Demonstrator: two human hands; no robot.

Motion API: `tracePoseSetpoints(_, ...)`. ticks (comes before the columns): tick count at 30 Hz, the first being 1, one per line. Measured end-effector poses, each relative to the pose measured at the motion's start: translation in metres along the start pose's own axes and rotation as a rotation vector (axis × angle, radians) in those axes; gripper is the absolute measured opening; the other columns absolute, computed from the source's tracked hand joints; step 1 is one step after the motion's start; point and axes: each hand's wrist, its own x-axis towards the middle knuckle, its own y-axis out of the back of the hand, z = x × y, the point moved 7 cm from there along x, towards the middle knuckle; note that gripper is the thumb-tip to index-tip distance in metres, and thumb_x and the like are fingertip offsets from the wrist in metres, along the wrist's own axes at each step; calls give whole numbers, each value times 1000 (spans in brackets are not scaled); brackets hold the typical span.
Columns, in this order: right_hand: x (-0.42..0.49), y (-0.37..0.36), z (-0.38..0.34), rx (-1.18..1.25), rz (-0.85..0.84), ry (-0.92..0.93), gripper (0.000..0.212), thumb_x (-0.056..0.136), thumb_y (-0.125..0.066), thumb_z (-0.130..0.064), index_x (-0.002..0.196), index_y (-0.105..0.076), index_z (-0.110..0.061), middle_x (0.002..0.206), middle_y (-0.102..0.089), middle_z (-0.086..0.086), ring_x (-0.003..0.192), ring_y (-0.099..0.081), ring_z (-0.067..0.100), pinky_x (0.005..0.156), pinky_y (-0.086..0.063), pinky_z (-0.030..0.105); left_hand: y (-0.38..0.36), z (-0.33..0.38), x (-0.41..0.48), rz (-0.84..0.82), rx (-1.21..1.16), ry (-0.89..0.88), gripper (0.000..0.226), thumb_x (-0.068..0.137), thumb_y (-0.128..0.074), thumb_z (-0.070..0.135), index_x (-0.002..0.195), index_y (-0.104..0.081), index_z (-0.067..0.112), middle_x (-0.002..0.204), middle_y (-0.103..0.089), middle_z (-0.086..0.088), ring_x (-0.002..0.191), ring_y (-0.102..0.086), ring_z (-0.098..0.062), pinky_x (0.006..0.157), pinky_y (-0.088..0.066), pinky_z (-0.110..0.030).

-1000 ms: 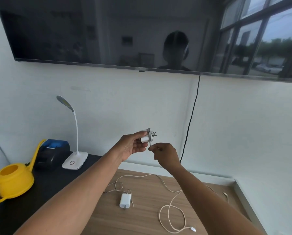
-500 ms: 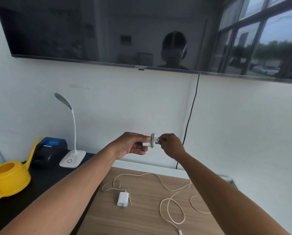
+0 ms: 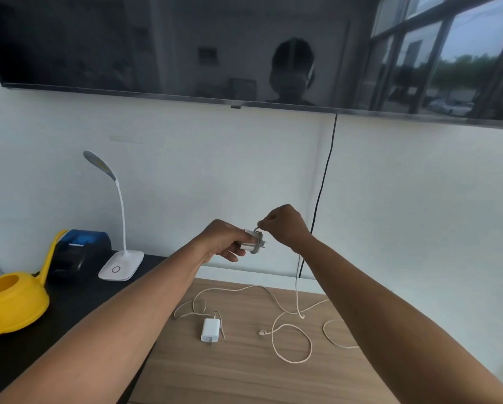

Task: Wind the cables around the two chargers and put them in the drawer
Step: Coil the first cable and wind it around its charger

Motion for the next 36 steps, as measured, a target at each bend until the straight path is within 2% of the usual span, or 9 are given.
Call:
tracePoseSetpoints(5,-5,-1,-6,-29,50,44,24,80,-61,-18,57,-58,-17,63,-61,-3,60,-53,17,55,-39,24,7,-5,10,142,-126,14,37,68,-87,22,93,-72,0,74,-71,-9,60,-68,-17,53,-53,-26)
tracePoseSetpoints(10,-19,-3,-7,27,80,65,36,81,-57,-17,49,-41,-17,48,-38,-5,49,-33,15,50,-30,25,14,-7,12,215,-313,11,36,72,-85,22,94,-71,-2,77,-68,-12,59,-67,-18,54,-57,-26)
tracePoseSetpoints(13,-25,-10,0,70,81,44,25,80,-57,-20,59,-53,-8,55,-49,7,54,-38,16,53,-33,27,15,-6,13,212,-404,22,31,76,-82,20,95,-70,-1,77,-69,-12,59,-68,-18,52,-57,-26)
tracePoseSetpoints(15,-29,-16,6,120,75,24,21,80,-58,-23,70,-63,-6,67,-63,13,57,-47,16,56,-39,27,13,-5,13,197,-456,30,31,75,-83,21,95,-71,0,78,-70,-12,60,-69,-18,53,-57,-26)
tracePoseSetpoints(17,-32,-19,12,180,65,12,18,81,-60,-25,74,-69,-12,65,-67,6,58,-53,14,58,-41,26,12,-3,13,172,-500,29,31,75,-83,21,95,-72,1,80,-71,-12,63,-70,-19,56,-58,-28)
tracePoseSetpoints(21,-34,-25,27,238,37,-29,14,85,-62,-31,79,-72,-23,60,-66,-4,51,-51,7,53,-37,22,5,2,10,103,-541,30,25,76,-82,21,92,-73,4,78,-71,-10,64,-69,-18,57,-59,-29)
tracePoseSetpoints(27,-29,-29,43,282,28,-44,14,87,-67,-37,88,-77,-27,56,-59,-5,54,-51,7,58,-40,23,-4,5,4,-12,-515,32,27,81,-77,24,98,-73,4,79,-70,-11,65,-67,-17,60,-60,-29)
tracePoseSetpoints(31,-25,-26,49,277,41,-44,10,87,-69,-33,81,-75,-28,49,-53,-10,44,-45,1,55,-37,22,-11,3,1,-84,-478,50,32,83,-75,28,101,-70,2,78,-69,-12,66,-66,-20,62,-60,-32)
tracePoseSetpoints(36,-16,-12,50,142,68,-20,31,89,-63,-24,60,-58,-34,53,-53,-7,50,-47,6,57,-34,25,-19,2,-3,-149,-355,54,37,87,-71,31,106,-68,-1,80,-68,-14,69,-66,-22,71,-62,-37)
